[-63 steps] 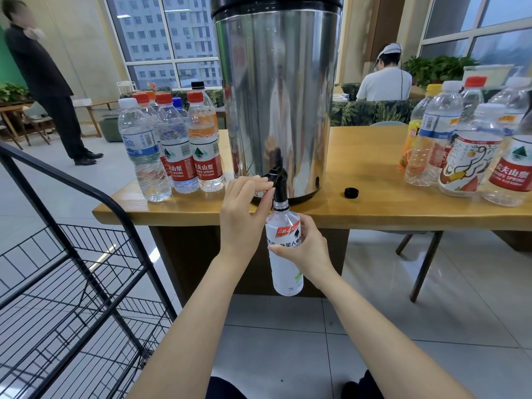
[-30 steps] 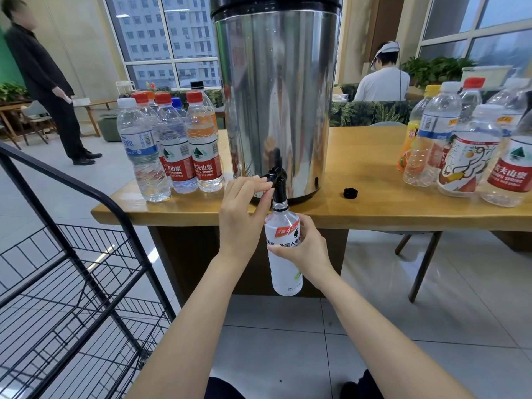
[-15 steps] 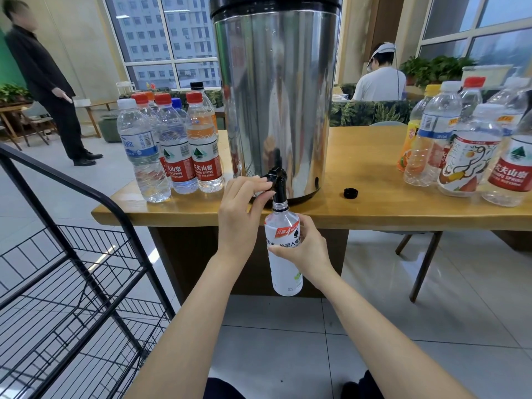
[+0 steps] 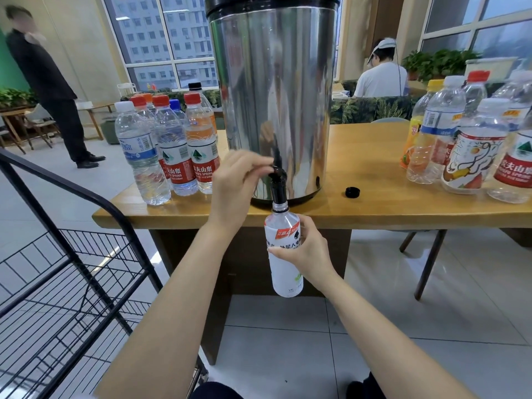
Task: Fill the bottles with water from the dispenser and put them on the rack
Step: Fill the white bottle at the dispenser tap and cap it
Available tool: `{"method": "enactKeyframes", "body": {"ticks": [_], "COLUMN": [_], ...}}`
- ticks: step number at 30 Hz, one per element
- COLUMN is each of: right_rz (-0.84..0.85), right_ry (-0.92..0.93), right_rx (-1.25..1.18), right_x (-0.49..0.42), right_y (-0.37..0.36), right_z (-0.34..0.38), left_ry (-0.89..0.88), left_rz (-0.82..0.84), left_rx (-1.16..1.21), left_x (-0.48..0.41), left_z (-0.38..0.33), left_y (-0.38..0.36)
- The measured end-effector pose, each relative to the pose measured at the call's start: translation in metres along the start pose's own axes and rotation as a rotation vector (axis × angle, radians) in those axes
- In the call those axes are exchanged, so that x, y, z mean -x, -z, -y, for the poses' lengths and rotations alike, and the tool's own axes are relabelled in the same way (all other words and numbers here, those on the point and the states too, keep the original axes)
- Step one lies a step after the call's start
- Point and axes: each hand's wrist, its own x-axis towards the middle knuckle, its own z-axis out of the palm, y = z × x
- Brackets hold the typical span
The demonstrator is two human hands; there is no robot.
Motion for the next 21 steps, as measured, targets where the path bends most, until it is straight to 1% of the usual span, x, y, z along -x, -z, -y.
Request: {"method": "enactKeyframes", "body": {"ticks": [4,6,7,9,11,12,14,17,19,20,21], "right_rz": [0.015,0.019,0.022,0.032,0.047,0.06,0.095,0.116,0.113,0.108,0.101], "right_ry": [-0.014,-0.021,-0.02,-0.033,-0.069,-0.078,-0.076,-0.066,-0.054,-0.048,-0.04], "right_rx": [-0.019,-0.017,-0.008,-0.002,-0.01,-0.003,0.016,0.008,0.011,0.008,0.005], "right_x": [0.002,0.001,0.001,0.001,0.003,0.006,0.013,0.025,0.031,0.034,0.036], "right_y": [0.003,0.005,0.006,0.008,0.009,0.011,0.014,0.019,0.023,0.025,0.027], "right_z": [0.0,0.0,0.0,-0.001,-0.001,-0.001,-0.002,-0.003,-0.001,0.001,0.003], "left_ry": [0.09,0.128,0.138,0.202,0.372,0.468,0.64,0.892,0.979,1.001,1.007], "left_rz": [0.151,0.156,0.112,-0.054,-0.18,-0.176,-0.041,0.235,0.425,0.488,0.513], "left_rx": [0.044,0.072,0.062,0.064,0.132,0.17,0.241,0.355,0.416,0.442,0.465], "left_x": [-0.042,-0.041,-0.034,-0.009,0.031,0.055,0.101,0.153,0.168,0.17,0.168], "left_z": [0.003,0.002,-0.001,-0.008,-0.016,-0.02,-0.03,-0.038,-0.043,-0.047,-0.052], "left_y": [-0.007,-0.007,-0.007,-0.008,-0.008,-0.008,-0.008,-0.011,-0.019,-0.025,-0.031]}}
